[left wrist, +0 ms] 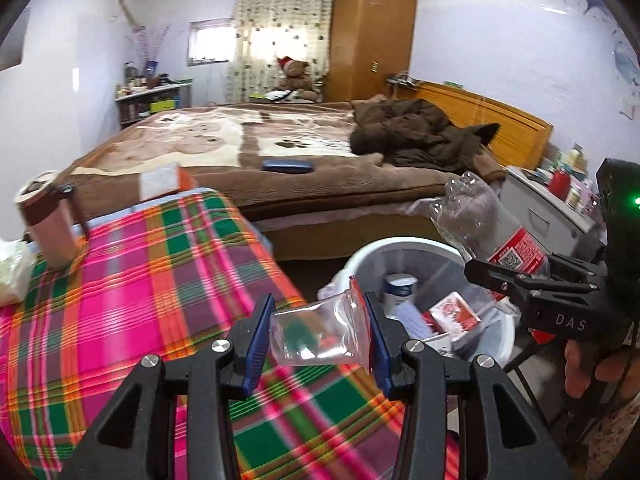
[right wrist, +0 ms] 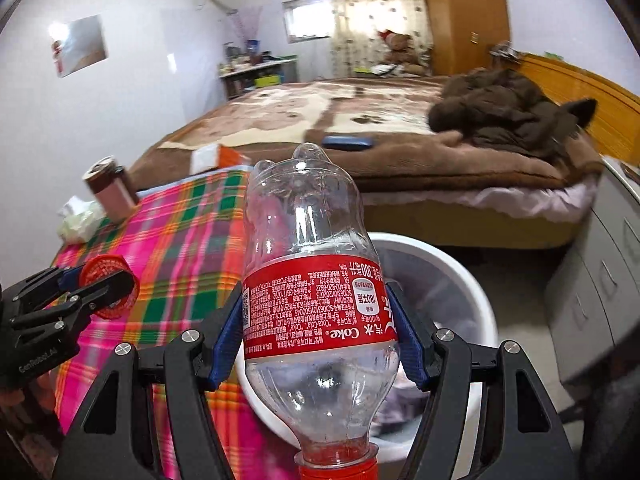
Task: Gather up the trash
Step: 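Carry the plastic cup and Coke bottle with both tools over the white bin, then open both tools to drop the cup and bottle into the bin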
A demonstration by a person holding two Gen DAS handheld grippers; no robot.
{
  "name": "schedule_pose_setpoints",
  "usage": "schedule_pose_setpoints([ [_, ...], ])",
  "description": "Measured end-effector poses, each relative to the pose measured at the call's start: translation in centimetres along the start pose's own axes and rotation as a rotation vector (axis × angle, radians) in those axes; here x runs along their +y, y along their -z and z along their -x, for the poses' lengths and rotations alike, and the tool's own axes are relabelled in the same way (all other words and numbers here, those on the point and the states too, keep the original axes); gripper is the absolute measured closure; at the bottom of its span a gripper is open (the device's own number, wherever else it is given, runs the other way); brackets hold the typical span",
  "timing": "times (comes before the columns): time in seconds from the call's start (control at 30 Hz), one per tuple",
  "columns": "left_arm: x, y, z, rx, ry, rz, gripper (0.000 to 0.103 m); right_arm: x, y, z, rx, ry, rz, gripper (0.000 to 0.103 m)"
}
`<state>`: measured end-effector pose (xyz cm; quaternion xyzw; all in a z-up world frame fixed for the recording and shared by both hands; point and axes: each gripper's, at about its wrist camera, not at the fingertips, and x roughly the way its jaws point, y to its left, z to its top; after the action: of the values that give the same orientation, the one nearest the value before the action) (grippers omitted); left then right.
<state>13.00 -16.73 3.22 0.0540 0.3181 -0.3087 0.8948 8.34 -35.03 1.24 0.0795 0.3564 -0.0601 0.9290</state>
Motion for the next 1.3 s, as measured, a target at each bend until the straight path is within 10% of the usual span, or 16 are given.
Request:
schedule_pose_setpoints([
  [0.6,-7.7,-0.5,-5.7,0.085,0.091,-0.095,0.057,-5.1,1.7,-2.8,0.120,0.103,-0.104,0.035],
  [0.73,-7.6,-0.4,-6.0,0.095,0.087,-0.085,0.027,-5.2,1.6,-3.6,0.138,0.094,-0.119,0.035],
  [1.3,-5.3,-0.4,-4.8,0.083,0.061,-0.034,0.024,-4.6,0.7,-2.8,0.113,0.084,-0.102,0.033],
])
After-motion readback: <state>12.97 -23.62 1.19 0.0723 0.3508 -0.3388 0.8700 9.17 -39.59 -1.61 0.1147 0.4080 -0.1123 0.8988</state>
